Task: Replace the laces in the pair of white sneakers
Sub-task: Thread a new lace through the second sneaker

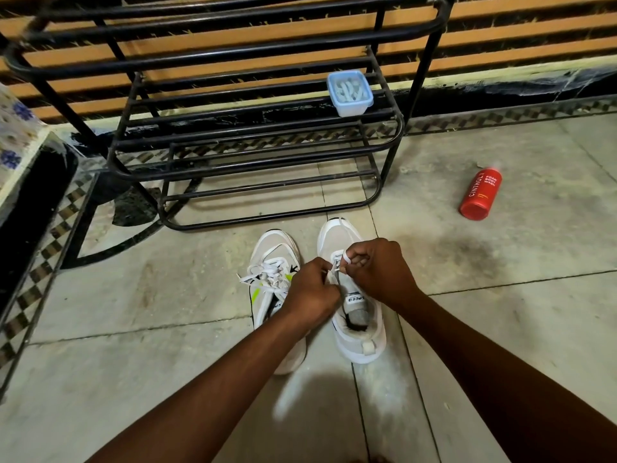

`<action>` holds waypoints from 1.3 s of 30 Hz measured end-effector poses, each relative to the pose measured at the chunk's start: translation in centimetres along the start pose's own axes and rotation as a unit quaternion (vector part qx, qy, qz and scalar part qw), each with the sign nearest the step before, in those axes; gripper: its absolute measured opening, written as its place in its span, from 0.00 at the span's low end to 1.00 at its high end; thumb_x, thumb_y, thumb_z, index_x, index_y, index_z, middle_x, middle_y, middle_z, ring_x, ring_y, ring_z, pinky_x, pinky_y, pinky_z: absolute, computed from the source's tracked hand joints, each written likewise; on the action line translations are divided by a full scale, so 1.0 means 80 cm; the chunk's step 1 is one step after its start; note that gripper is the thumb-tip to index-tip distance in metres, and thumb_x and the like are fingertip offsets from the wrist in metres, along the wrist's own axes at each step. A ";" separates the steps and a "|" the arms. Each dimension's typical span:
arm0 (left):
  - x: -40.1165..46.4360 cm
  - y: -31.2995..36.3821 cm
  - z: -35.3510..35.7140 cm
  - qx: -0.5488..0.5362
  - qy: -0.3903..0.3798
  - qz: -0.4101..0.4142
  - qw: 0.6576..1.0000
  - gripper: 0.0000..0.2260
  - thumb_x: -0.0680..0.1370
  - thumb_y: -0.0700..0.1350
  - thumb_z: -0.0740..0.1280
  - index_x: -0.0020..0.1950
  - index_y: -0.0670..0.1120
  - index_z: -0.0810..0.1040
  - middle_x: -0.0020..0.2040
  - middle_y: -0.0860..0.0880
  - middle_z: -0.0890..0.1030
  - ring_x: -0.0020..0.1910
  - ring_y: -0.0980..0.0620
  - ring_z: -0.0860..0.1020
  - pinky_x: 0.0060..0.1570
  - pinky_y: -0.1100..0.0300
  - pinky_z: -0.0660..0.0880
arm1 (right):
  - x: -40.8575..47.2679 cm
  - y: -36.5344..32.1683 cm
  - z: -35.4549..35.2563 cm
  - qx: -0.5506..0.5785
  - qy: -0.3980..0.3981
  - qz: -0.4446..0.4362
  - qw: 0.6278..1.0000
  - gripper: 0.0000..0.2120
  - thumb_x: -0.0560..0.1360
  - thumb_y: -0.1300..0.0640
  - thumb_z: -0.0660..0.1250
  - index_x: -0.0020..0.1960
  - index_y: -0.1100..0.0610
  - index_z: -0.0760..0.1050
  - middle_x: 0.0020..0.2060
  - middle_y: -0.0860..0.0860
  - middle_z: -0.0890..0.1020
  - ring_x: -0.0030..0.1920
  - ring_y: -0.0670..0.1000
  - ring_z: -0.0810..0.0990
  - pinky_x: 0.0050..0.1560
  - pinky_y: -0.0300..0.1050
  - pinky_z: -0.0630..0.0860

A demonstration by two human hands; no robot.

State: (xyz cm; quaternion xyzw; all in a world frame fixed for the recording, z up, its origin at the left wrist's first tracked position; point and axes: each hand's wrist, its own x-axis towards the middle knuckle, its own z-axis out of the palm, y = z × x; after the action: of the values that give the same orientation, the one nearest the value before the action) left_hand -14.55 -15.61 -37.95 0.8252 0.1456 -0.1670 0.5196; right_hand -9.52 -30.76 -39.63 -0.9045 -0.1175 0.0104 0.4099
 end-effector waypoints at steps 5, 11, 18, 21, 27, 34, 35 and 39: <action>-0.002 0.002 0.000 0.024 0.004 0.022 0.999 0.18 0.62 0.47 0.67 0.51 0.49 0.80 0.43 0.48 0.85 0.43 0.43 0.85 0.47 0.41 0.82 | -0.006 -0.001 0.015 -0.054 0.014 -0.054 0.997 0.09 0.64 0.64 0.76 0.32 0.56 0.77 0.23 0.47 0.73 0.29 0.50 0.73 0.31 0.43 0.72; -0.001 0.000 0.000 -0.005 0.003 0.000 1.000 0.19 0.62 0.47 0.68 0.53 0.50 0.80 0.43 0.48 0.86 0.44 0.43 0.85 0.48 0.38 0.82 | -0.003 0.000 0.008 0.018 0.013 0.043 0.999 0.09 0.66 0.62 0.80 0.38 0.54 0.81 0.26 0.45 0.80 0.30 0.43 0.78 0.37 0.32 0.72; -0.002 0.005 0.001 0.012 -0.001 0.006 1.000 0.21 0.62 0.48 0.67 0.55 0.50 0.79 0.45 0.48 0.85 0.45 0.44 0.85 0.48 0.40 0.82 | -0.010 0.001 0.018 0.029 0.047 0.082 0.995 0.14 0.66 0.64 0.78 0.36 0.49 0.76 0.26 0.44 0.80 0.33 0.43 0.82 0.40 0.40 0.78; -0.001 0.003 0.000 0.024 -0.007 0.010 1.000 0.19 0.62 0.48 0.67 0.52 0.51 0.78 0.45 0.47 0.84 0.45 0.44 0.84 0.48 0.41 0.82 | -0.010 -0.004 0.025 0.058 0.055 0.099 0.992 0.12 0.66 0.63 0.79 0.36 0.51 0.77 0.28 0.47 0.82 0.34 0.46 0.83 0.40 0.41 0.78; 0.002 0.001 -0.003 -0.026 0.000 -0.010 1.000 0.18 0.63 0.48 0.67 0.52 0.50 0.79 0.41 0.47 0.85 0.37 0.47 0.82 0.43 0.48 0.81 | -0.027 0.005 0.015 0.083 0.106 0.046 0.990 0.09 0.67 0.58 0.80 0.43 0.54 0.81 0.36 0.46 0.83 0.38 0.44 0.82 0.44 0.37 0.77; 0.016 -0.006 0.006 0.025 0.061 0.052 0.996 0.07 0.78 0.43 0.65 0.49 0.49 0.83 0.47 0.52 0.85 0.50 0.49 0.83 0.56 0.51 0.80 | -0.064 0.043 0.013 0.054 0.109 -0.098 0.988 0.10 0.71 0.59 0.76 0.52 0.57 0.83 0.47 0.51 0.82 0.48 0.50 0.83 0.50 0.52 0.80; 0.020 -0.007 0.007 0.045 0.068 0.067 0.994 0.07 0.80 0.40 0.65 0.49 0.48 0.83 0.48 0.53 0.85 0.51 0.50 0.82 0.56 0.54 0.79 | -0.065 0.043 0.015 0.051 0.111 -0.102 0.987 0.09 0.72 0.59 0.75 0.52 0.57 0.83 0.48 0.51 0.83 0.49 0.52 0.83 0.50 0.54 0.80; 0.024 -0.007 0.014 0.069 0.089 0.110 0.987 0.09 0.78 0.36 0.69 0.44 0.50 0.81 0.43 0.53 0.85 0.47 0.53 0.82 0.53 0.57 0.78 | -0.071 0.047 0.023 0.085 0.124 -0.082 0.985 0.09 0.73 0.59 0.73 0.54 0.57 0.82 0.50 0.50 0.83 0.51 0.53 0.83 0.51 0.57 0.80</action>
State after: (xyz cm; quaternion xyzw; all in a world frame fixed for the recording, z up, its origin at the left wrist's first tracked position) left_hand -13.21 -16.27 -39.69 0.8817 0.0873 -0.0442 0.4615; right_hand -14.51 -33.07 -44.13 -0.8482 -0.1381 -0.1256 0.4957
